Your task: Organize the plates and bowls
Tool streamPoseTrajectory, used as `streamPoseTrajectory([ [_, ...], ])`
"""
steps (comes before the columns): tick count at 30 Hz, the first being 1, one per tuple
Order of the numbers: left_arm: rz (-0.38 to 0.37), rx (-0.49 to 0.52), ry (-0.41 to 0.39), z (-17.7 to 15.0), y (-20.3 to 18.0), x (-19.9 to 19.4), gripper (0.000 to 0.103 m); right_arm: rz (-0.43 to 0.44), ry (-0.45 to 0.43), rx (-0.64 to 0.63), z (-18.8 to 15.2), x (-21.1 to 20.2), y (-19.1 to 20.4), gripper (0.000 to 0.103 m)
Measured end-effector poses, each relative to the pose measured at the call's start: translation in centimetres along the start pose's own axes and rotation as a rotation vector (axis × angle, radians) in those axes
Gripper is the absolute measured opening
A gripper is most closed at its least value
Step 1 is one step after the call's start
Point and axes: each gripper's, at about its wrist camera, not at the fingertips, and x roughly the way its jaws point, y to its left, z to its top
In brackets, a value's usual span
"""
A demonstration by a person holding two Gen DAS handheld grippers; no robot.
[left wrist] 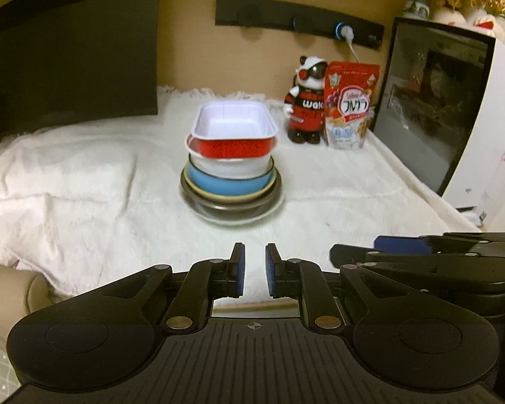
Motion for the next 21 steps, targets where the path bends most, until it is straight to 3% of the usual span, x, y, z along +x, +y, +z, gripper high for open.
streamPoseTrajectory([
  [21,-0.024,-0.017,0.014,-0.2,-0.6,-0.3,0.016,0.024,-0.009,0.003,0.1,-1.3,-0.2,0.05],
])
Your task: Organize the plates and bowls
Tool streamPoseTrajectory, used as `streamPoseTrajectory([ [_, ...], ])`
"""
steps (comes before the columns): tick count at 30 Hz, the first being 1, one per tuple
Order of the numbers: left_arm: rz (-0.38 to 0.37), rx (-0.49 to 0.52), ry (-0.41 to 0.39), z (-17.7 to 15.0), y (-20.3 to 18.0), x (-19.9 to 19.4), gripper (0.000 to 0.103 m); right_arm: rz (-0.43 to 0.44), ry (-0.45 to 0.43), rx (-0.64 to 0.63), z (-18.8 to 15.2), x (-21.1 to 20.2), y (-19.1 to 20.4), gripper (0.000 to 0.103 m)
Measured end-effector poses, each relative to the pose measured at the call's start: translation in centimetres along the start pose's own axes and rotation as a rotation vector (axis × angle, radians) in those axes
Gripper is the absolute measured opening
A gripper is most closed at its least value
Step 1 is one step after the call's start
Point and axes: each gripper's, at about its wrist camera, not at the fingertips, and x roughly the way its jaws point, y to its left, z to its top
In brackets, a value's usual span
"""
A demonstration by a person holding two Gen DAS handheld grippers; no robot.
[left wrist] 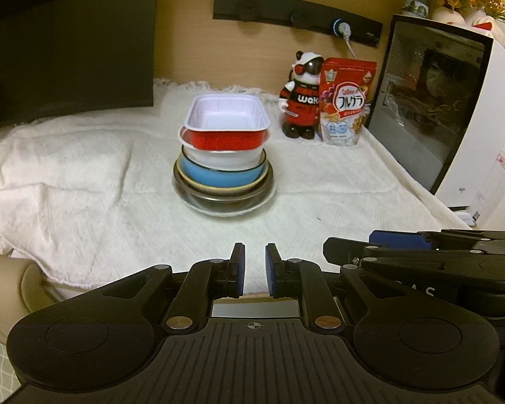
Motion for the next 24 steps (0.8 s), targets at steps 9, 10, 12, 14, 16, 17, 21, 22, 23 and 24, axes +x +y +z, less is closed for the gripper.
streamPoseTrajectory([
  [9,-0.001,-0.008,0.0,-0.23,0.13,-0.22,0.016,-0.002,0.005,-0.002,-0.16,-0.03,0.24,0.05],
  [10,-0.002,-0.009,0.0,-0.26,0.16,-0.24,0.016,-0.001,0.007,-0.002,-0.19,-0.03,0.28,0.05],
  [12,-0.001,-0.008,0.0,-0.26,0.17,-0.23,0.016,0.001,0.009,-0.004,-0.24,-0.06,0.28,0.05],
  [14,-0.001,-0.01,0.0,-0.26,0.2,-0.23,0.016,0.0,0.009,-0.006,-0.27,-0.12,0.33,0.05],
  [16,0.002,-0.012,-0.002,-0.28,0.21,-0.3,0.016,0.0,0.009,-0.009,-0.25,-0.16,0.34,0.05],
  [17,0.003,-0.012,-0.003,-0.3,0.22,-0.34,0.016,0.0,0.01,-0.01,-0.23,-0.15,0.38,0.05],
  [21,0.003,-0.015,-0.001,-0.3,0.27,-0.37,0.016,0.003,0.012,-0.012,-0.26,-0.09,0.46,0.05],
  [22,0.004,-0.016,0.0,-0.31,0.28,-0.39,0.016,0.002,0.013,-0.011,-0.26,-0.05,0.46,0.05],
  [23,0.005,-0.017,0.001,-0.36,0.28,-0.4,0.016,0.002,0.014,-0.011,-0.23,-0.01,0.45,0.05],
  [24,0.005,-0.018,0.002,-0.37,0.3,-0.42,0.016,0.002,0.015,-0.01,-0.23,0.02,0.43,0.05],
])
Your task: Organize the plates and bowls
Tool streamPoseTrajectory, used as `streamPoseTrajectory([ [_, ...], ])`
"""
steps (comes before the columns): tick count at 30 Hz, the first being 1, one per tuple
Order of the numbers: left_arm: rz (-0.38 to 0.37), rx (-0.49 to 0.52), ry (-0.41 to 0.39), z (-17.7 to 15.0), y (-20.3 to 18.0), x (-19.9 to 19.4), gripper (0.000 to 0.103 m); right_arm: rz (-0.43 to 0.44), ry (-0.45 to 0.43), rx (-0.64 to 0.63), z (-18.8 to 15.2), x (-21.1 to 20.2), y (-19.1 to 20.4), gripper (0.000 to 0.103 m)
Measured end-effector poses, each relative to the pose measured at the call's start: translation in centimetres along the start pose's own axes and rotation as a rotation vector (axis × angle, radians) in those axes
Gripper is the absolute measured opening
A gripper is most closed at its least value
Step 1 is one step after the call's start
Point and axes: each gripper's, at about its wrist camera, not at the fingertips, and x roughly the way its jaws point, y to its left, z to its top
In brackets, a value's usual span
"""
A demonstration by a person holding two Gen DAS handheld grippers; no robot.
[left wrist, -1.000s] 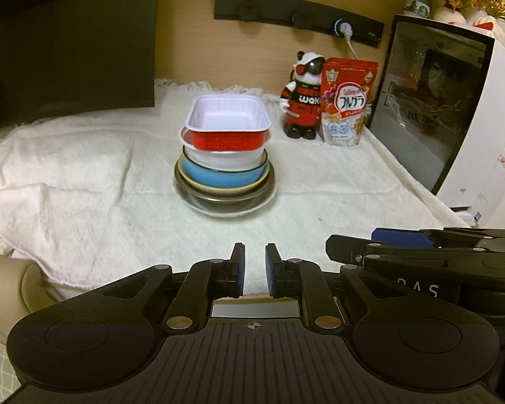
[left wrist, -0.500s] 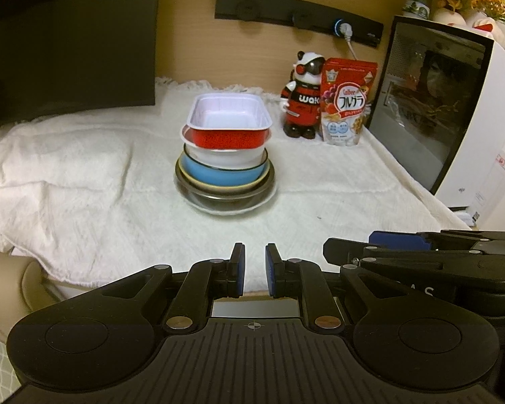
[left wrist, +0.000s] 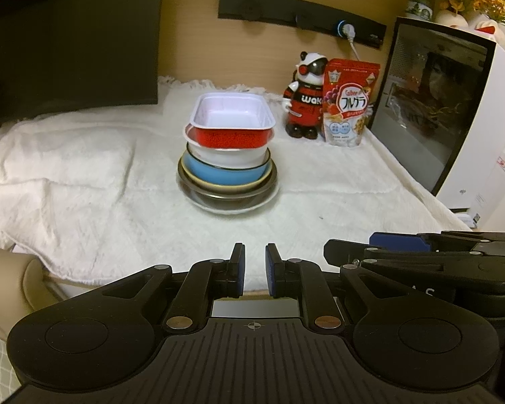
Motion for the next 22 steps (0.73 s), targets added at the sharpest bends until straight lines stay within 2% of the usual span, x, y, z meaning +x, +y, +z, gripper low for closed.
streamPoseTrajectory([
  [13,0.003,-0.009,0.01,-0.1,0.3,0.2,0.016,-0.004,0.012,0.0,0.0,0.4,0.4,0.05],
  [22,0.016,-0.03,0.026,0.0,1.9,1.2,0.016,-0.006,0.018,-0.003,0.5,1.2,0.8,0.05],
])
